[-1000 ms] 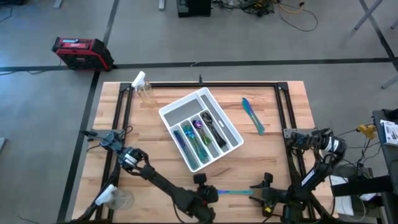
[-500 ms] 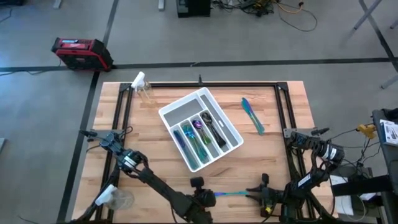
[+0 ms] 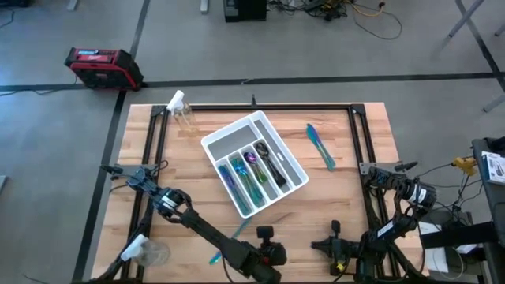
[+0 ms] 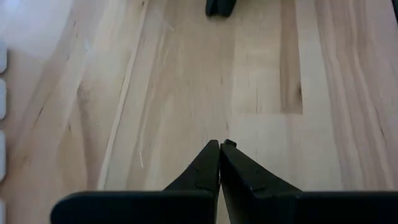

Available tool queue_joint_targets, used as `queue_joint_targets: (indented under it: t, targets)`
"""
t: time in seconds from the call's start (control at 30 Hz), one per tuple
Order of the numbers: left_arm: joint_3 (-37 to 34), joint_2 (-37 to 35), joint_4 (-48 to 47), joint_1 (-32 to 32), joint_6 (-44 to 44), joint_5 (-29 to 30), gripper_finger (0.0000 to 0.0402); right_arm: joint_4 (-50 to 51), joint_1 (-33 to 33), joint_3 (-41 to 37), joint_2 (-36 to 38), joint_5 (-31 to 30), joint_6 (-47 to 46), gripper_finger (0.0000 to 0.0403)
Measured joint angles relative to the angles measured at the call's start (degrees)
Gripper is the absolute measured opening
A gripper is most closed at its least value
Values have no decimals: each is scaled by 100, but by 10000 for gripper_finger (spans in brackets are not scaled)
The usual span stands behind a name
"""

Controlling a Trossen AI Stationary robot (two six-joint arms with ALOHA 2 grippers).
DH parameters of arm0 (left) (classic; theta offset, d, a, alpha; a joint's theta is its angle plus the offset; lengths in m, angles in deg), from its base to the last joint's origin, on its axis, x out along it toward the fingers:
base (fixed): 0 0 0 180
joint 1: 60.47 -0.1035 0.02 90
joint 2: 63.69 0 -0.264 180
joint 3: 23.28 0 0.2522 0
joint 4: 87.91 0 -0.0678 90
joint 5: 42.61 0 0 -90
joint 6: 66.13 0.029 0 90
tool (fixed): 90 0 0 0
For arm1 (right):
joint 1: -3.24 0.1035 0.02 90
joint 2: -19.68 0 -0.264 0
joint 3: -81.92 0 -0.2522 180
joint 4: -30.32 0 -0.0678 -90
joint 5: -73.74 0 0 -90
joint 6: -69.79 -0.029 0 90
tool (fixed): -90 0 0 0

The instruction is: Sort silverware

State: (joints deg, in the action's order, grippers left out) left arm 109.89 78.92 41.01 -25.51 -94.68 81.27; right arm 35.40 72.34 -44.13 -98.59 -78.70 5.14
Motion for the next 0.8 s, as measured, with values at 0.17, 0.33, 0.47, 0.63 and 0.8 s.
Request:
queue_joint_targets:
  t: [0.17, 0.33, 0.47, 0.63, 0.8]
  targets:
    - [552, -92, -1345, 195, -919, -361, 0, -96, 0, -11, 0, -8, 22, 1]
    - [1111, -97, -3532, 647, -2771, -591, 0, -159, 0, -20, 4, -54, 134, 1]
    - [1122, -101, -4911, 806, -4015, -387, 0, -278, -108, -23, 12, -44, 293, 1]
    - [748, -101, -4861, 662, -4094, -381, 0, -419, -241, -18, 124, 127, 472, 0]
    - [144, -131, -4794, 382, -3865, -934, 0, -423, -515, -22, 567, 760, 558, 0]
